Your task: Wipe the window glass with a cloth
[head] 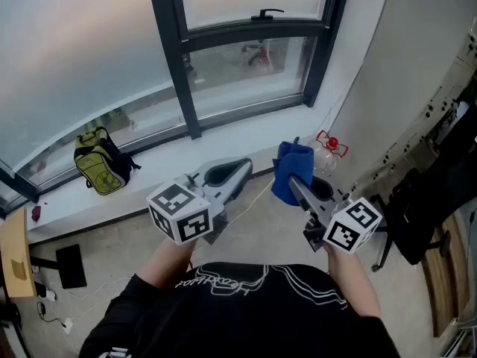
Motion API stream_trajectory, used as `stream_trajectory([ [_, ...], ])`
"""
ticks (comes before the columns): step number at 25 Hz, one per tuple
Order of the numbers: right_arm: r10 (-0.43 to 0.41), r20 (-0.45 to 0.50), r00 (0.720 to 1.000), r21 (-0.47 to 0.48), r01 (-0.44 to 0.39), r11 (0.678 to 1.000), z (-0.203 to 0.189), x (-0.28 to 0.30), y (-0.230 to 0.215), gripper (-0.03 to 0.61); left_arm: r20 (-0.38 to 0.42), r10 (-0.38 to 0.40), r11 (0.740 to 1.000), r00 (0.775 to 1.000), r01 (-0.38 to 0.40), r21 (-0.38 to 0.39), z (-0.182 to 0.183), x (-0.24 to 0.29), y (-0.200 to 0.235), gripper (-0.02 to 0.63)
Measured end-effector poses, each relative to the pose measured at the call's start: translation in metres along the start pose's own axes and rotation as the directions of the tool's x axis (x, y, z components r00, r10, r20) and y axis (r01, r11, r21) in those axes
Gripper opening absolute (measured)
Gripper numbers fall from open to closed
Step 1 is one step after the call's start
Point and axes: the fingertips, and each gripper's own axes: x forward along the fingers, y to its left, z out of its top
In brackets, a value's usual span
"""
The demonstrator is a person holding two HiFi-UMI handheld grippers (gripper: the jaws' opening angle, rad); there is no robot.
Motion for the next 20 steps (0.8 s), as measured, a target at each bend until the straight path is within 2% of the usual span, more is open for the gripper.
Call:
stream_trajectory([
  [14,-0.003,0.016,1.0,0.021,0.003,1.0,-0.003,0.001,-0.004,0.063,0.016,0.003,1.0,1.0,-0.003,-0.004,-0.002,-0.003,0.014,0.006],
  [20,-0.002,0.003,1.0,0.045,0.002,0.999,-0.009,0.01,-0.031,0.063,0.005,0.003,1.0,1.0,-0.003,-0.023,-0.008,0.022,0.03,0.006],
])
